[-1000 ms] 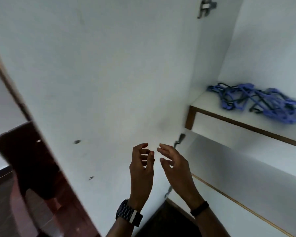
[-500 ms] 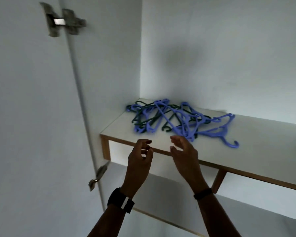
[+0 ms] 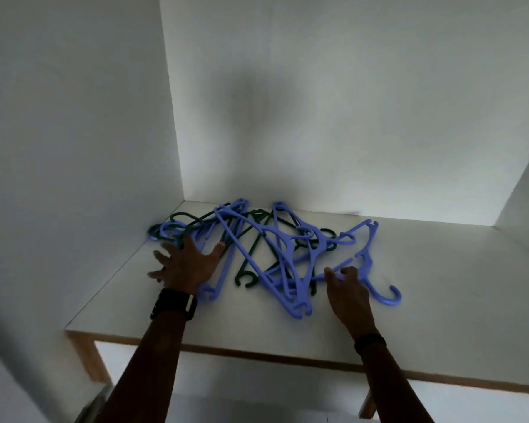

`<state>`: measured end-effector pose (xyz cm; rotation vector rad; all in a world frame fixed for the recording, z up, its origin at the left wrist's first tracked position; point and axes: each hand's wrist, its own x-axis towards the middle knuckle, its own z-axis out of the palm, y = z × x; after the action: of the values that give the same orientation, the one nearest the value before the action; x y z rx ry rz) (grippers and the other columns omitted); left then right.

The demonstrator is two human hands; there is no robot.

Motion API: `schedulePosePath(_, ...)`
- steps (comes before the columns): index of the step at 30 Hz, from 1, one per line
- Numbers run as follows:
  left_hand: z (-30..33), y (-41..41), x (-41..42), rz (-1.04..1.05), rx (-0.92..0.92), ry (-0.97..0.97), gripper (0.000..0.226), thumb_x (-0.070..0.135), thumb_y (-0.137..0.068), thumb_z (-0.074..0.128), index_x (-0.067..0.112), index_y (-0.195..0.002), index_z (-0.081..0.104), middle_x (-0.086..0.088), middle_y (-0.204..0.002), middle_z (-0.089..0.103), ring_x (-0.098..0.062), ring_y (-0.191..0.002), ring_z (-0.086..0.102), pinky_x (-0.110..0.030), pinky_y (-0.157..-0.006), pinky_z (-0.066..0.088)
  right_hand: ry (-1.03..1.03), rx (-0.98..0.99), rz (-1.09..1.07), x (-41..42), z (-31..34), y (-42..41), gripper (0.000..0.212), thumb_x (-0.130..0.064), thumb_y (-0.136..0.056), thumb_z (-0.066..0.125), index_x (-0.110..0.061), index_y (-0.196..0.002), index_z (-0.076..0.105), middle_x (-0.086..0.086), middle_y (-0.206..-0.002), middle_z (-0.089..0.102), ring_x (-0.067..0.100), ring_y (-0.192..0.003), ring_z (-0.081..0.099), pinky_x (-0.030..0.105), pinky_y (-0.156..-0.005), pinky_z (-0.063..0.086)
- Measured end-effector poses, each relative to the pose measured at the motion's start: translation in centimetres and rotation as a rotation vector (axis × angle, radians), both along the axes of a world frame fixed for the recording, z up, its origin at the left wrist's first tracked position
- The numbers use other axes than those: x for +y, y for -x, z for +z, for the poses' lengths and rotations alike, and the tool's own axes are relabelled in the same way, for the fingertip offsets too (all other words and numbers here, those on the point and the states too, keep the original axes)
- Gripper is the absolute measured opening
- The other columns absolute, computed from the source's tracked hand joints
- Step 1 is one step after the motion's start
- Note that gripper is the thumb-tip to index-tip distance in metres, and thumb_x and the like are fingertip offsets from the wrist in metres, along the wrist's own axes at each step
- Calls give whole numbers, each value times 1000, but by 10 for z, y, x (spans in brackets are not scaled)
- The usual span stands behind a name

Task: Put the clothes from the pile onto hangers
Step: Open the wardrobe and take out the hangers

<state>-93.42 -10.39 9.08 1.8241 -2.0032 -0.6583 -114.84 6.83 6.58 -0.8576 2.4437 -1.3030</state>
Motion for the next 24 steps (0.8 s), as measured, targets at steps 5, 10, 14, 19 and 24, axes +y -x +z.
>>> schedulePosePath(5, -1, 20, -42, -106, -127, -105, 117, 95, -64, 25, 22, -153, 9, -22, -156, 14, -40, -141, 20, -55, -112, 25, -350, 208, -27, -52, 2, 4, 61, -62, -93, 34, -14, -130, 44, 22, -130, 43, 41, -119, 44, 49, -97, 37)
schedulePosePath(10, -2, 56, -41, -155, -229, -63, 113, 95, -65, 22, 20, -151, 19, -27, -152, 18, -42, -137, 26, -51, -106, 30, -490, 267, 26, -88, 3, -1, 82, -78, -82, 32, -18, -136, 45, 21, -142, 32, 42, -128, 34, 53, -102, 34)
schedulePosePath(14, -11, 66, -36, -169, -231, -11, 106, 89, -71, 32, 18, -149, 22, -27, -150, 20, -43, -135, 27, -49, -105, 32, -463, 181, 44, -92, 5, -1, 85, -77, -78, 43, -12, -133, 43, 24, -142, 31, 41, -131, 31, 48, -104, 33)
schedulePosePath(19, -15, 66, -28, -206, -180, 34, 101, 78, -73, 51, 17, -147, 20, -27, -149, 20, -43, -134, 29, -47, -106, 32, -92, 12, 38, -89, -1, -18, 83, -45, -83, 67, -7, -143, 24, 26, -136, 34, 40, -126, 35, 42, -104, 32)
schedulePosePath(24, -12, 69, -15, -235, 83, 3, 93, 52, -77, 70, 16, -144, 18, -25, -141, 28, -41, -123, 40, -39, -97, 38, 388, -302, -85, -93, -18, -25, 103, -15, -76, 79, -13, -150, 8, 13, -154, 16, 31, -141, 23, 43, -114, 26)
